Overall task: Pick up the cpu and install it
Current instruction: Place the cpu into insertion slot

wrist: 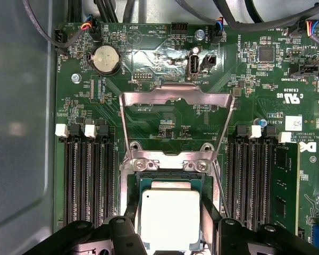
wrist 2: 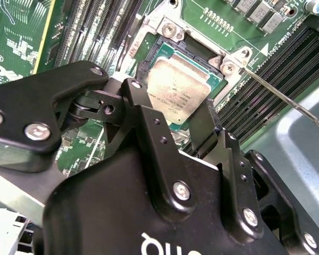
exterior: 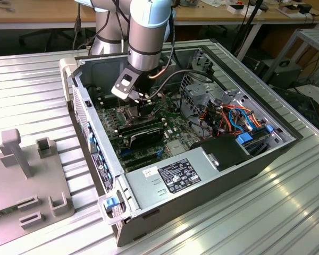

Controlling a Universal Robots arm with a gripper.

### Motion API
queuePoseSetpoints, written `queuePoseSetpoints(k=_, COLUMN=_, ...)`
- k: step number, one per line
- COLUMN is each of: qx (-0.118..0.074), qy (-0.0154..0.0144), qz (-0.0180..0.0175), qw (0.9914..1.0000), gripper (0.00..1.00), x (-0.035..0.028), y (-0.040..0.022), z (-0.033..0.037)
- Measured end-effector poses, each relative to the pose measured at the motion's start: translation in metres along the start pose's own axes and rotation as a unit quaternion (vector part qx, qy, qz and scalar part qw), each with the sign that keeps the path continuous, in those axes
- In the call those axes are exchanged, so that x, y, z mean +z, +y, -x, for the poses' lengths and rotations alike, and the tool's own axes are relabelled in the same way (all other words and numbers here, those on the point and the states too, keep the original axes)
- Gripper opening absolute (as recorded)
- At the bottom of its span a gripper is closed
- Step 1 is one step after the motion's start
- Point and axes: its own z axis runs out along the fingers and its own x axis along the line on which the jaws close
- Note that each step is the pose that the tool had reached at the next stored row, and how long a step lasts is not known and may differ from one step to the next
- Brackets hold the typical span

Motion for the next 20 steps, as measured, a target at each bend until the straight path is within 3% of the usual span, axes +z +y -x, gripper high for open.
queuePoseSetpoints(k=12, qx=-0.004, qy=0.0002, qz=0.0011, qw=0.99999, gripper=0.55, x=0.0021, y=-0.0002, z=-0.0006)
queuePoseSetpoints(k=20, qx=-0.009, qy=0.0004, qz=0.0038, qw=0.99995, gripper=0.55, x=0.0032, y=-0.0009, z=-0.0006)
